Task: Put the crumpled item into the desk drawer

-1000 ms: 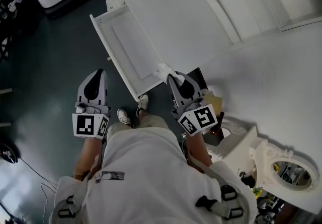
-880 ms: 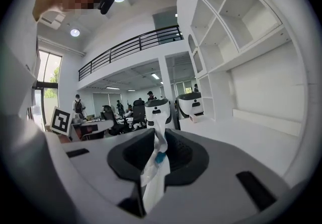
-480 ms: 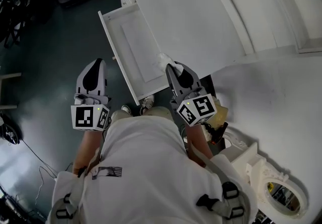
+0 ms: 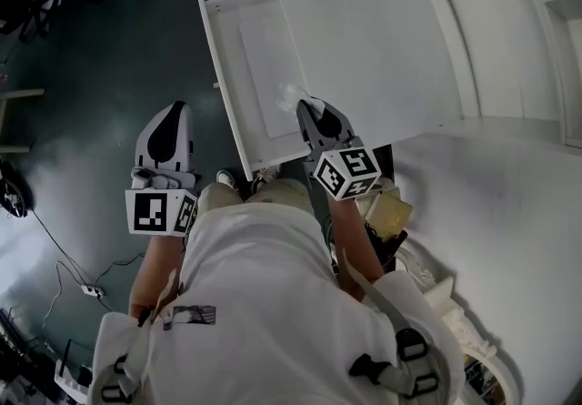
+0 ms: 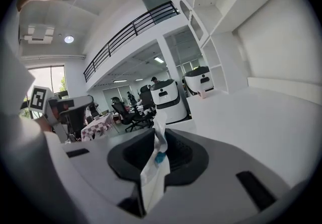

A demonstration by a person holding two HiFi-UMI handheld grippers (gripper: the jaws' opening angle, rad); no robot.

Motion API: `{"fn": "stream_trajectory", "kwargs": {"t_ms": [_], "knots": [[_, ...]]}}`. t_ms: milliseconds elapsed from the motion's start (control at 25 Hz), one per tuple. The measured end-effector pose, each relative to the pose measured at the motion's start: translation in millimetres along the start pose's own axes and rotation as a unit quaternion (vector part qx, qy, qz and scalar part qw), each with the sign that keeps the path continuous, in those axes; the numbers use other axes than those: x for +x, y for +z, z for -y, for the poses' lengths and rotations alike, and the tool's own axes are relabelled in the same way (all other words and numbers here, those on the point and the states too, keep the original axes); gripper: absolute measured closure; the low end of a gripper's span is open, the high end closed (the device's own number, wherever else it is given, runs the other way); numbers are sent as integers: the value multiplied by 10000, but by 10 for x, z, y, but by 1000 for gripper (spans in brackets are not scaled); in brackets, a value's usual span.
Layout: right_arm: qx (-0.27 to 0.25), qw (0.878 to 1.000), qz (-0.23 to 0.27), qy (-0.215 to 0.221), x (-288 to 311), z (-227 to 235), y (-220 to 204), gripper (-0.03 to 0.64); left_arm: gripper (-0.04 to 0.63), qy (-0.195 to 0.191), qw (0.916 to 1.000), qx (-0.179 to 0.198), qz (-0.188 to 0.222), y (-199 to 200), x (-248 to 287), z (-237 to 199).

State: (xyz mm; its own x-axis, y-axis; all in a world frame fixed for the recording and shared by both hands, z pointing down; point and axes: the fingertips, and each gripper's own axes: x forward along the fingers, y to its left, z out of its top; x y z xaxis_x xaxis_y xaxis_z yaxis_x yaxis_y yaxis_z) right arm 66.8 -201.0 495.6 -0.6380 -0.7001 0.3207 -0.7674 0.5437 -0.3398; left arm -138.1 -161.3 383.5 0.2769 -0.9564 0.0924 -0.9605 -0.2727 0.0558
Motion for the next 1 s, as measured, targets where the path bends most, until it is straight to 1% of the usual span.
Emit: {"fn": "stream_trajectory", "kwargs": {"t_ms": [120,240,320,680,1000], "knots": [[142,9998,-143,-24,170,102,-208,543,574,71,10000,-13,-42,-71,-30,2],[529,9982,-279,-30,344,174,-474,543,574,121,9999,-47,-109,-171,-78,15],[693,9969,-380,-53,472,207,-643,543,574,168,9997,-82,-161,-242,-106,12],[630,9937,-877,-282,961,384,-1203,535,574,356,9985,-158,-383,-519,-195,-51],[627,9888,-1307,-345,1359,509,-1573,535,574,486,9970,-243,-550,-682,-198,-100]]}}
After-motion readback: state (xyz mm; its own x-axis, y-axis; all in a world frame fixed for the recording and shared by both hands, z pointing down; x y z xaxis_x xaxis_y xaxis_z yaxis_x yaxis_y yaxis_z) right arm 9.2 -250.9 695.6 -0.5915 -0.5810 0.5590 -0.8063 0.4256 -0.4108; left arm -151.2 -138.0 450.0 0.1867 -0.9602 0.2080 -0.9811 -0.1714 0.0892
